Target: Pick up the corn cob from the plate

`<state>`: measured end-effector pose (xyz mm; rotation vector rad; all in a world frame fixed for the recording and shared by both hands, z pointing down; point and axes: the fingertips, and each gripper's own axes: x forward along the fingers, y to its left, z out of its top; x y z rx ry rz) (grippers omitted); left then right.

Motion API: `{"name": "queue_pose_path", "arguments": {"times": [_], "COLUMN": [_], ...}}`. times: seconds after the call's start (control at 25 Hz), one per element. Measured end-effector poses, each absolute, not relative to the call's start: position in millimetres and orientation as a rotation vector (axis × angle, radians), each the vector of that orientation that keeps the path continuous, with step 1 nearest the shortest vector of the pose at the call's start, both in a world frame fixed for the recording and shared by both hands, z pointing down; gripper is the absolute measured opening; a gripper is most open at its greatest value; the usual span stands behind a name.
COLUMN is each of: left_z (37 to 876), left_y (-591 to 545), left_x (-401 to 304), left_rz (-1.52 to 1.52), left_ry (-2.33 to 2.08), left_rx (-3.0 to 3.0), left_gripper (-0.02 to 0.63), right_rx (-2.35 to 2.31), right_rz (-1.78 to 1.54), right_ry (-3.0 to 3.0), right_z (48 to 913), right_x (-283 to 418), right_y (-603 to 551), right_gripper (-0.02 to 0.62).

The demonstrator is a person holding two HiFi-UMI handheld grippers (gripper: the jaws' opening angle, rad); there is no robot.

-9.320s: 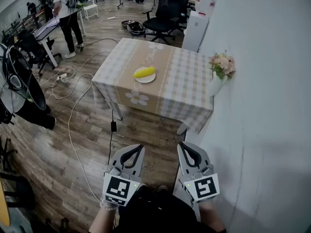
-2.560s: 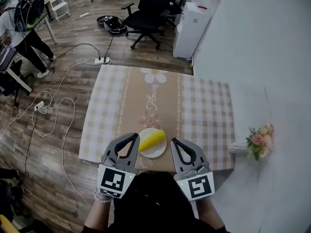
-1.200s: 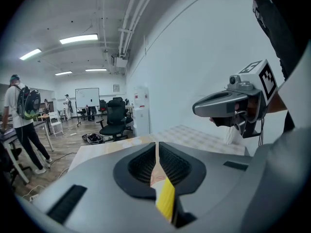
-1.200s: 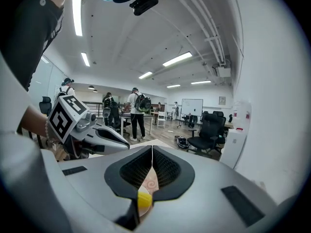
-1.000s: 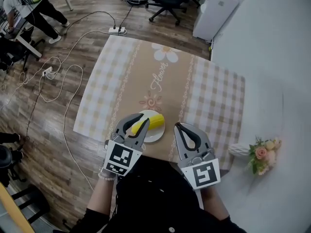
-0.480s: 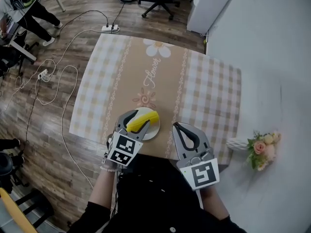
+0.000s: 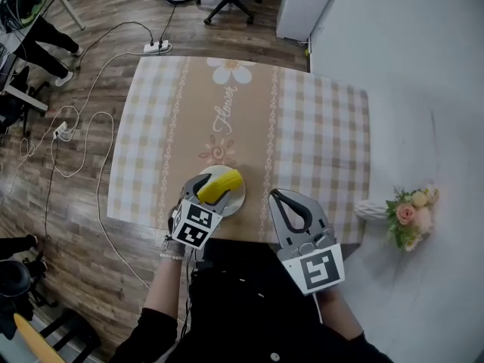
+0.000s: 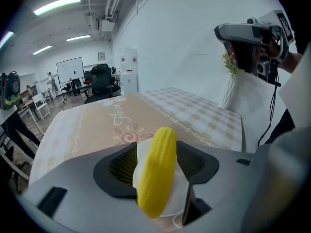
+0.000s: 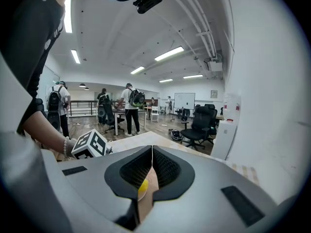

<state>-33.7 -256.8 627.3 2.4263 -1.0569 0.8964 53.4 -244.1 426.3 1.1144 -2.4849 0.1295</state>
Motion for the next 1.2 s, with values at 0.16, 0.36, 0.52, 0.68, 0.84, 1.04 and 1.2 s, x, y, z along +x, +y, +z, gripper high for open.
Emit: {"name": "queue_pose_path", "arguments": {"times": [0.16, 0.36, 0.52, 0.68, 0.84, 1.04, 1.2], "left_z": [646, 660, 670, 671, 671, 670, 669], "left_y": [-252, -249, -247, -248, -250, -250, -251], "left_x": [-29, -30, -24, -24, -28, -28, -28], "left_rz": [1.033, 1.067, 1.114, 1.054, 0.993, 1.01, 1.003], "left_ry": [-0.986, -0.937, -0.896, -0.884, -0.881, -0.888, -0.899], "left_rx": [2.456, 2.431, 2.424, 2.411, 2.43, 2.426, 2.412], "left_gripper": [0.25, 0.25, 0.25, 0.252, 0.252, 0.258, 0.256], "right_rx": [1.132, 1.147, 1.169, 1.181, 1.185, 1.176, 1.178], "right_rz": [0.137, 0.144, 0.153, 0.158, 0.158, 0.154, 0.151], "right_ry": [-2.472, -2.462, -2.451, -2.436, -2.43, -2.432, -2.427], "right_z": [427, 429, 429, 429, 428, 427, 426], "right_x": [57, 59, 67, 69, 64, 60, 58], "right_y": [-244, -241, -238, -238, -238, -237, -236], "right_gripper": [0.041, 0.041, 0.041, 0.041, 0.041, 0.041, 0.041]}}
